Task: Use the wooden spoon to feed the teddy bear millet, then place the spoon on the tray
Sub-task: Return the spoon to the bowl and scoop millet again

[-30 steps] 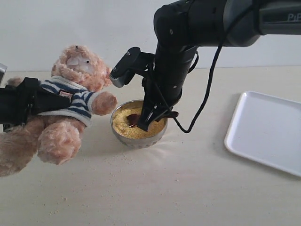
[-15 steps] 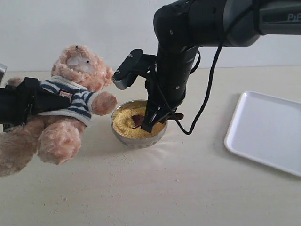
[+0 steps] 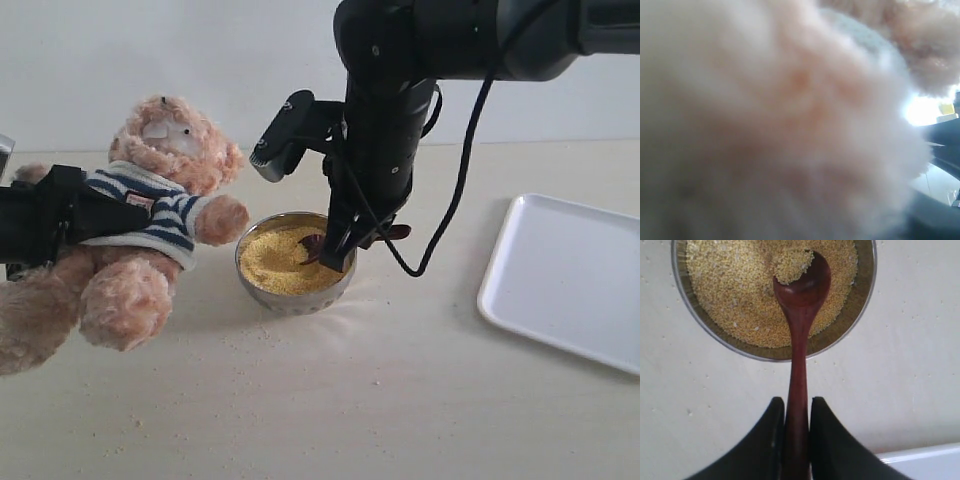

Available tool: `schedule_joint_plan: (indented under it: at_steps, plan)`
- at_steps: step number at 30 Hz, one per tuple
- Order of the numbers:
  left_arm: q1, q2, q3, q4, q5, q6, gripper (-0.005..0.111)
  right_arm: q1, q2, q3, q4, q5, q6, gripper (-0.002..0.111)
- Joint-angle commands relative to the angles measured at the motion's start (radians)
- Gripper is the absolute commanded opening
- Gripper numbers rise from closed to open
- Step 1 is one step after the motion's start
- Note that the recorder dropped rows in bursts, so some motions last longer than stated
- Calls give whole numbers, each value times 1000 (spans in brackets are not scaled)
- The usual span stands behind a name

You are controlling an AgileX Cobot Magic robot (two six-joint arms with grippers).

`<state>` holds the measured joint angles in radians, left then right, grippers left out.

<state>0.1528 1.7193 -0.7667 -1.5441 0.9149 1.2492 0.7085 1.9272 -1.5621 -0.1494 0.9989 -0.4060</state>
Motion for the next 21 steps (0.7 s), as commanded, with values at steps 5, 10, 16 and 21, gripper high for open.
schedule_joint_plan:
  at_steps: [5,10,16,21]
  plan:
    - [4,0,-1,-22,-3,15,5,0,-10,-4,-27,-10,43,0]
    - [4,0,-1,-19,-3,15,5,0,-21,-4,-25,14,52,0]
    - [4,0,-1,-27,-3,15,5,0,-29,-4,-38,-15,67,0]
    - [4,0,-1,-30,-8,15,5,0,-59,-4,37,-52,84,0]
